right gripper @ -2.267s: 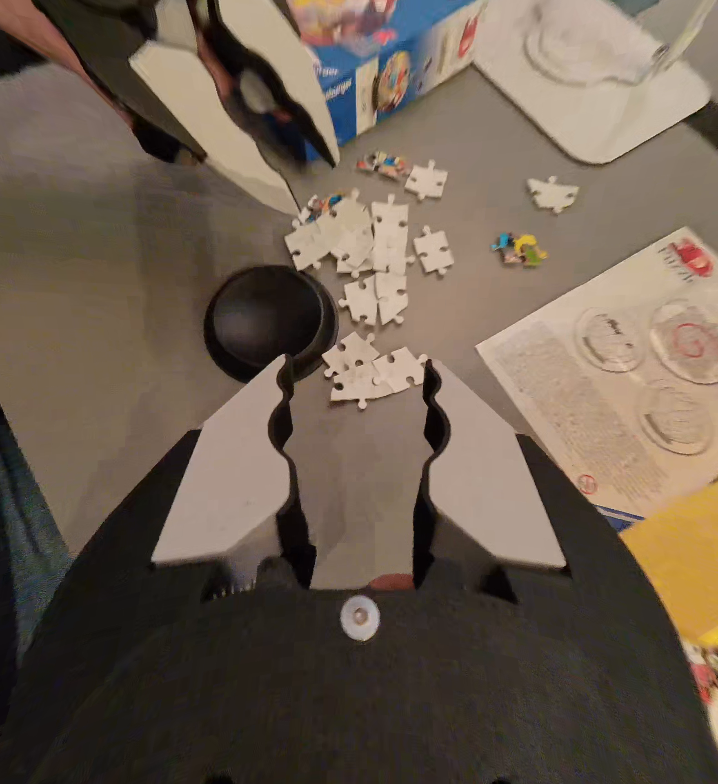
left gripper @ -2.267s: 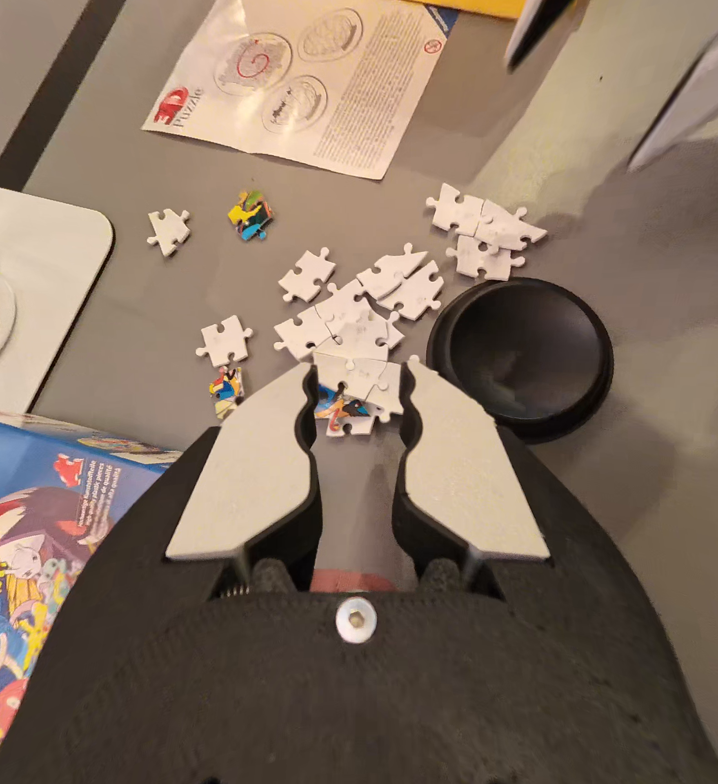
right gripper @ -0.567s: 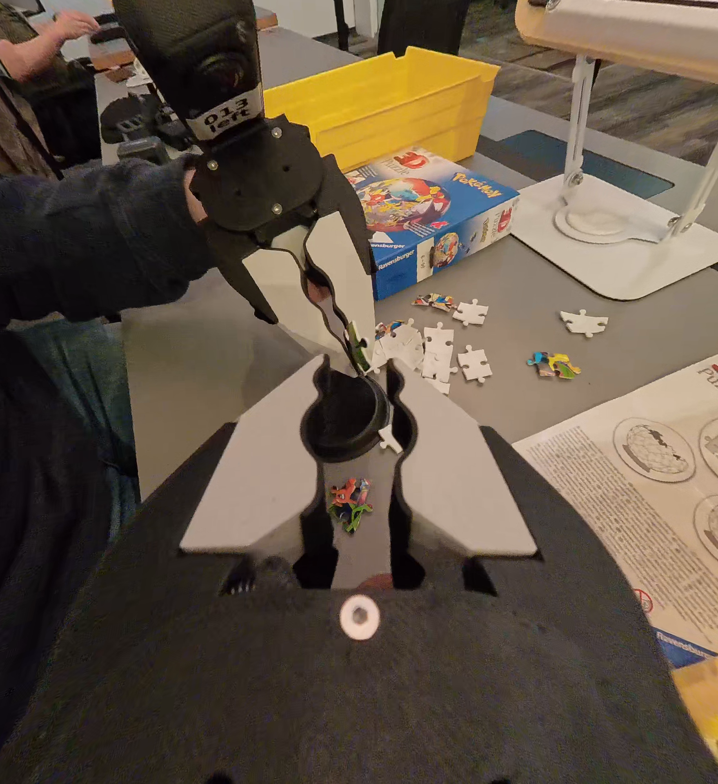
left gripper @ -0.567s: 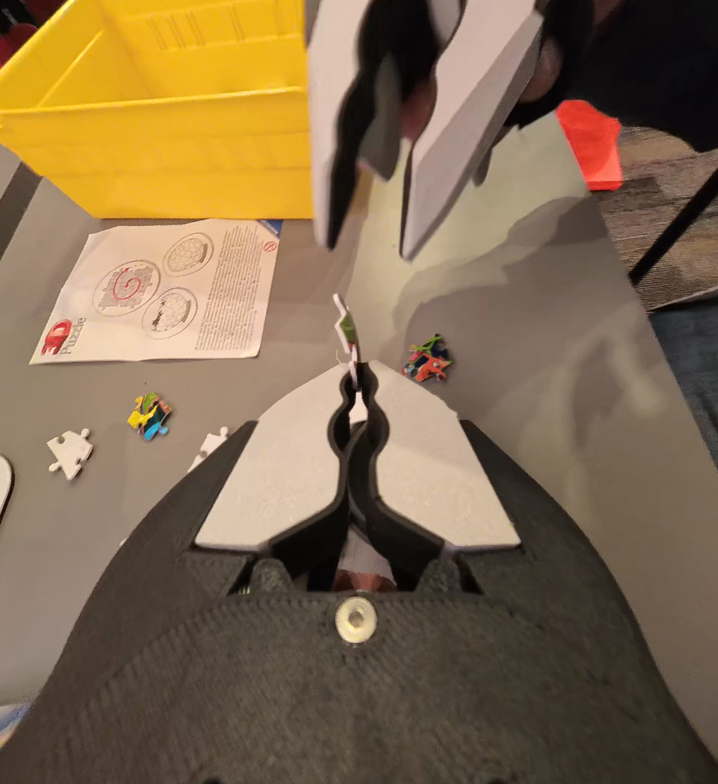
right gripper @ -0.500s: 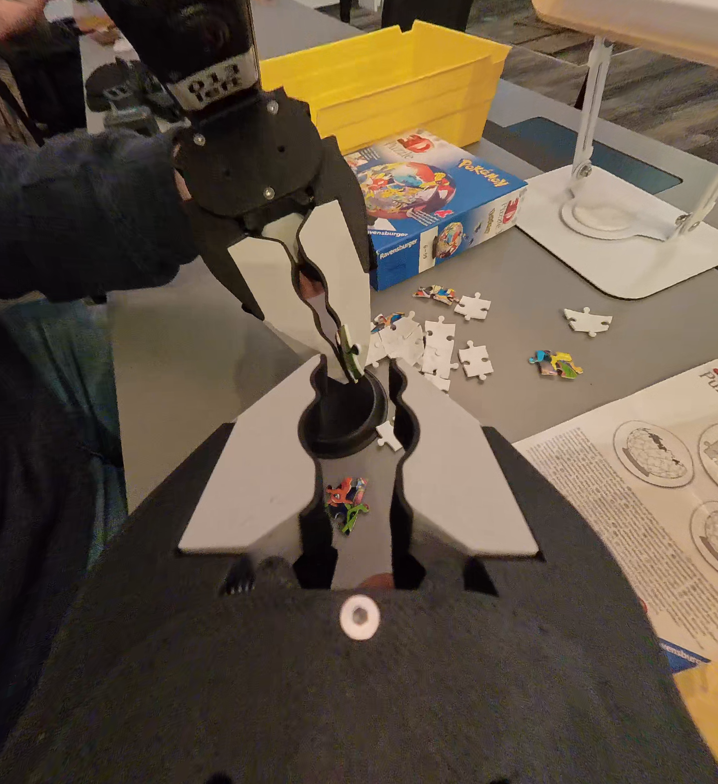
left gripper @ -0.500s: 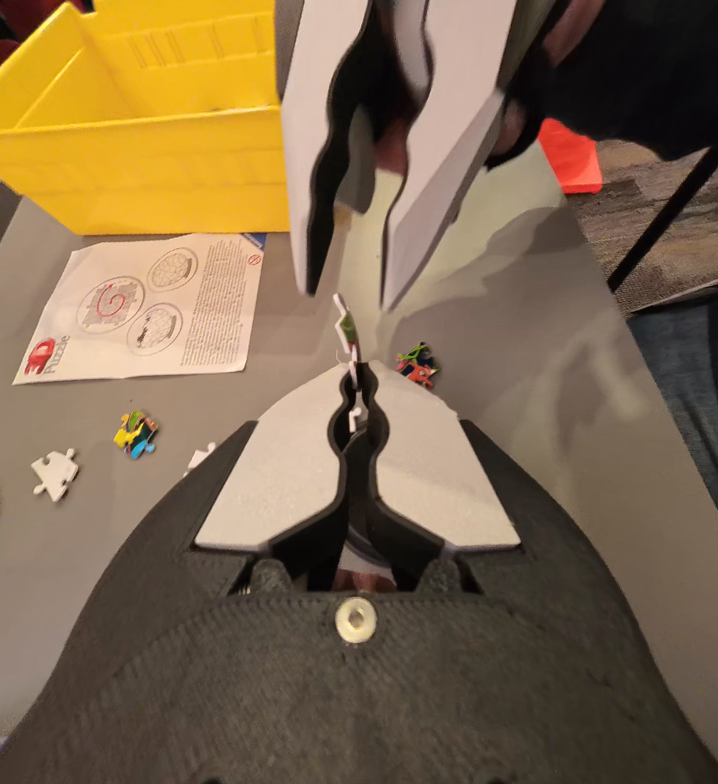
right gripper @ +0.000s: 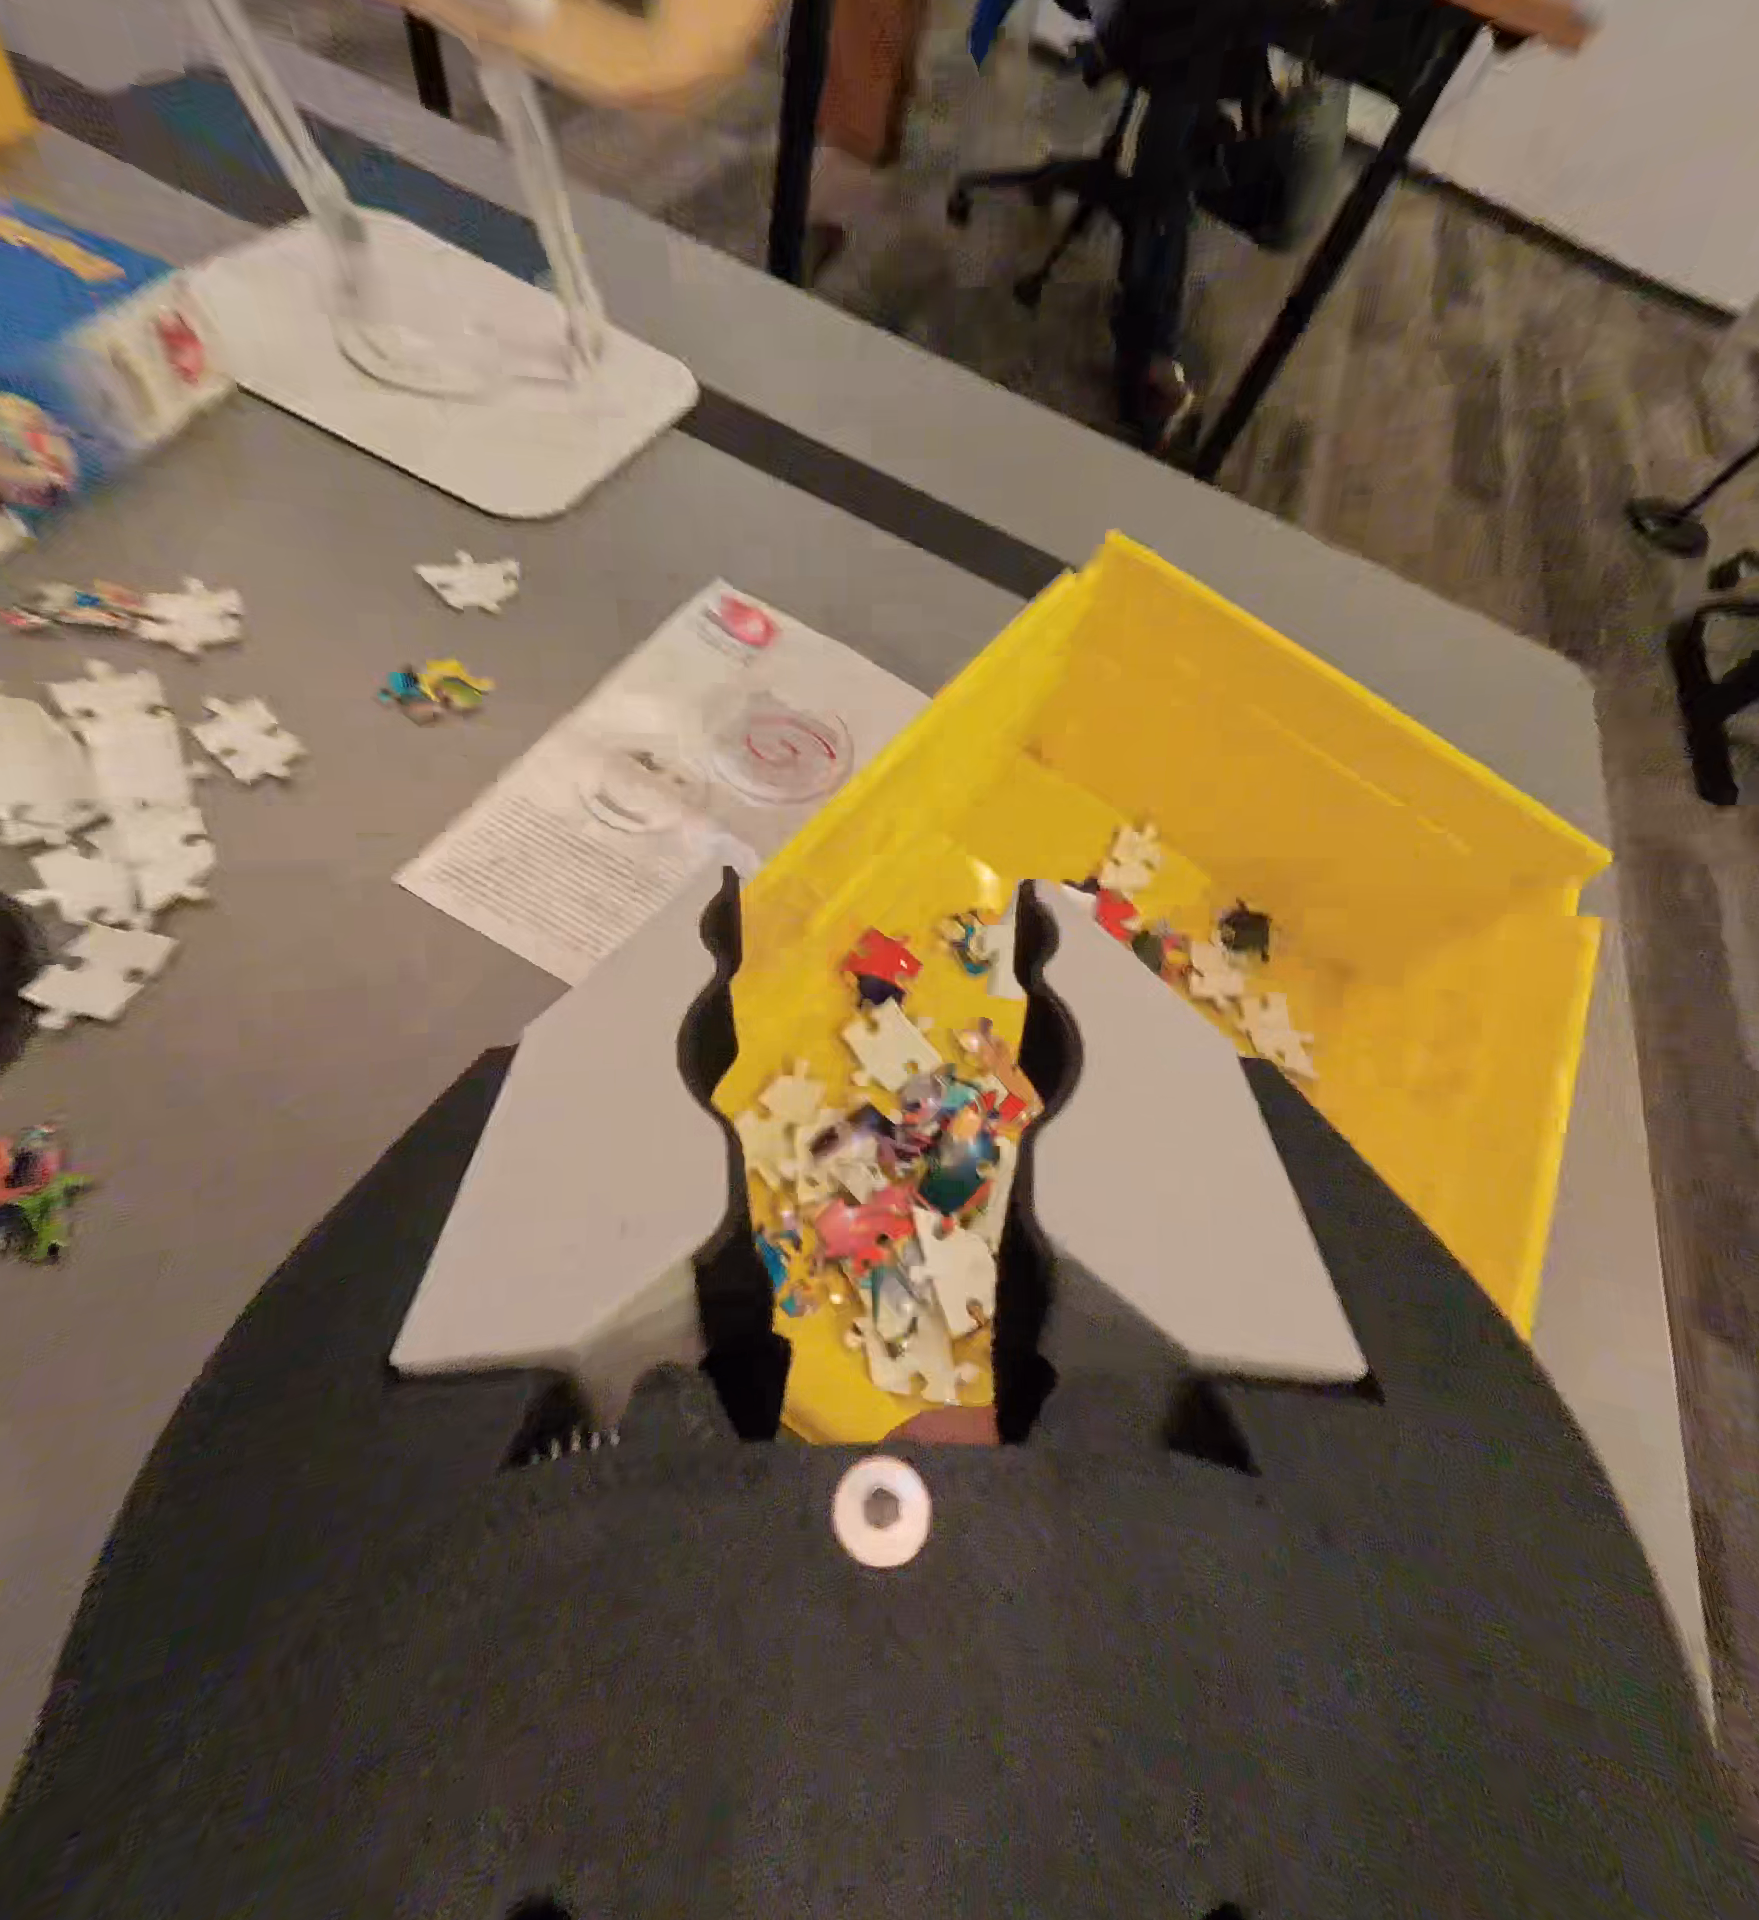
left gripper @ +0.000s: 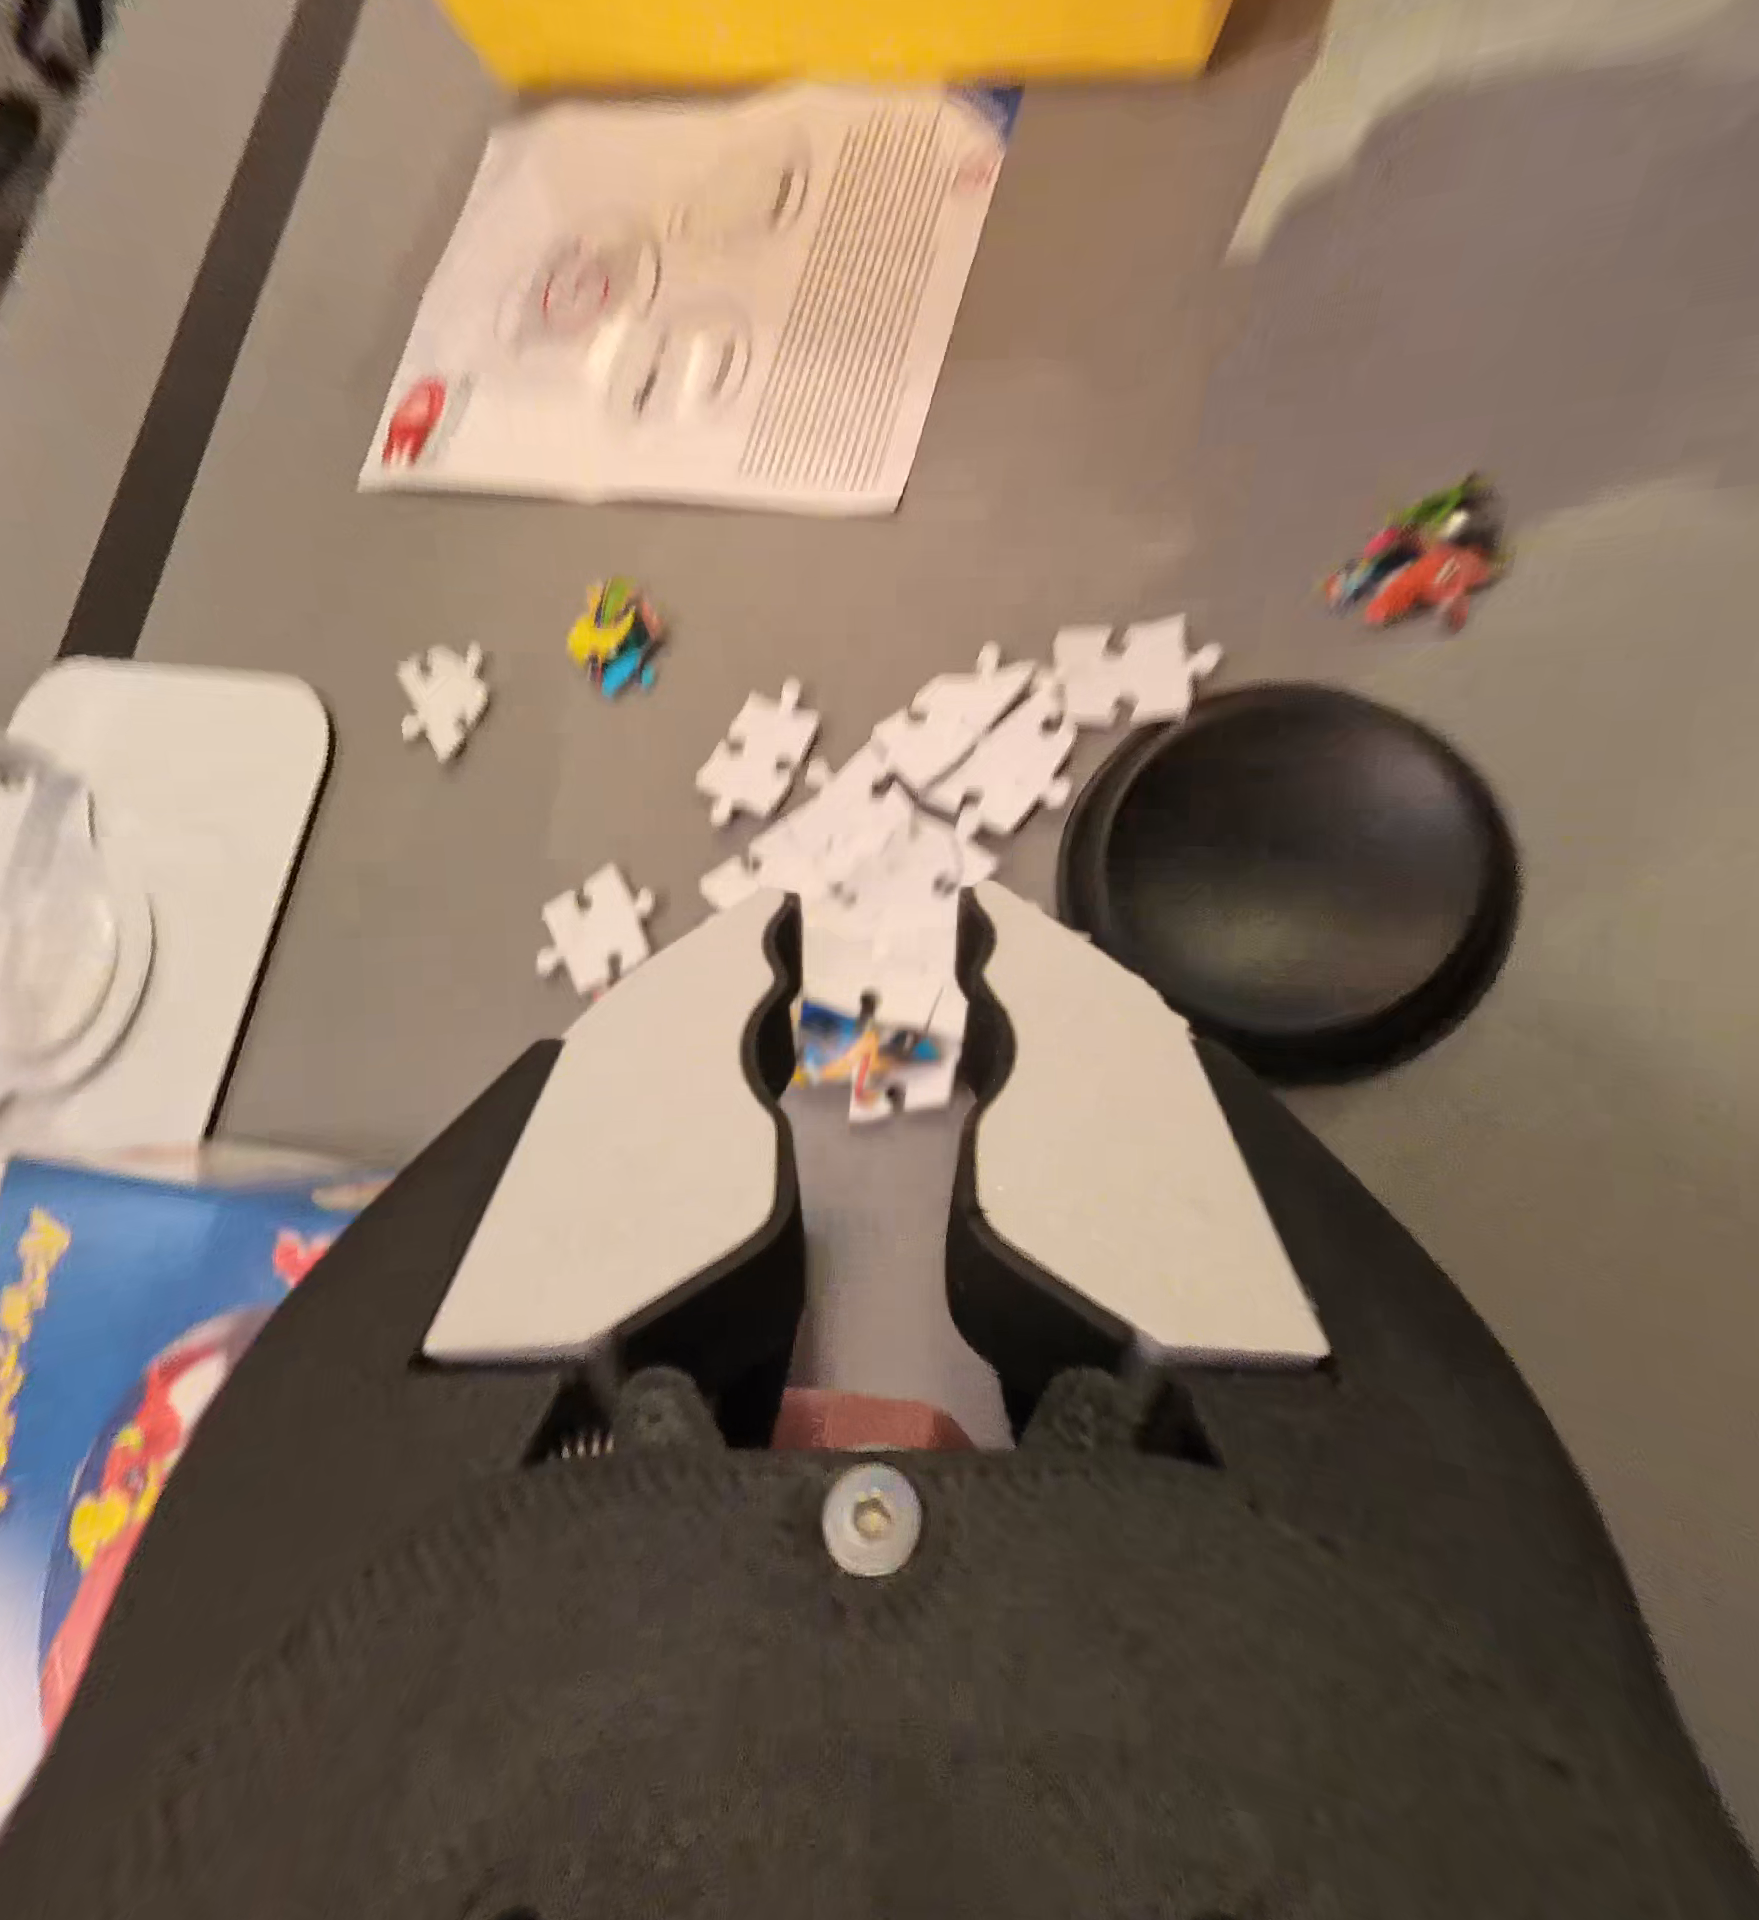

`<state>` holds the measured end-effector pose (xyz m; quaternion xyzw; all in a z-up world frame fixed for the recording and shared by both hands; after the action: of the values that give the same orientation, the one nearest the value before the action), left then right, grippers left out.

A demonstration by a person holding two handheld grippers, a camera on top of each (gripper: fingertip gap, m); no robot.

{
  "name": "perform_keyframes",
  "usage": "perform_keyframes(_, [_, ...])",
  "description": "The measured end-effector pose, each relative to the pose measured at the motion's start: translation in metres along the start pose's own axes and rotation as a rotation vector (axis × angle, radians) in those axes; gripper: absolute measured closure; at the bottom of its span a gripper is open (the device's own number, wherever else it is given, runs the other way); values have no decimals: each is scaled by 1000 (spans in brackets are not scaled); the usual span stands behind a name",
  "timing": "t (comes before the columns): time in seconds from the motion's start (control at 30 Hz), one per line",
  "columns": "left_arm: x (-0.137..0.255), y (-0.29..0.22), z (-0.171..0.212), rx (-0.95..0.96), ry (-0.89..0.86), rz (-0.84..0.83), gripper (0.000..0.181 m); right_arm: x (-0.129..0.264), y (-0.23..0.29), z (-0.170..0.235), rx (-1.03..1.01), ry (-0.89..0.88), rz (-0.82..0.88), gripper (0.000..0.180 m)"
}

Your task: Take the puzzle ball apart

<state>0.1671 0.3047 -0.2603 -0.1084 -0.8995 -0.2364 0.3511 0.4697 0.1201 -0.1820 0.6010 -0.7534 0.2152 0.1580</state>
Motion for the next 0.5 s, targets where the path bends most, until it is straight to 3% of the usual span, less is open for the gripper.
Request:
perform_keyframes(0.07, [0,-1,15,6,57,-12,151,-6,-16,13,21,54,87,141])
perform_keyframes(0.17, [-1,-5,25,19,87,-7,144,-3,-6,12,80,46,110,135])
perform_keyframes(0.33, [-18,-6,27,57,156,-9,127,-3,92,-13,155,-26,-287,138])
perform_keyframes(0.5, [-32,-1,25,128,173,-1,132,-26,168,-8,188,-3,-525,141])
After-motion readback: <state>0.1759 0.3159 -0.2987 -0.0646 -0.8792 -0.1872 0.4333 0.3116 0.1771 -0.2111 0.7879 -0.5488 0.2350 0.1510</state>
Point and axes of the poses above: each gripper's, where its closed fingertips meet, x back along the fingers, z out of its underside, y = z × x across the jaws, the point moved 8 cm from there along x, back along the fingers, and after that the axes turned 6 degrees about -x, right-handed, at the moved point
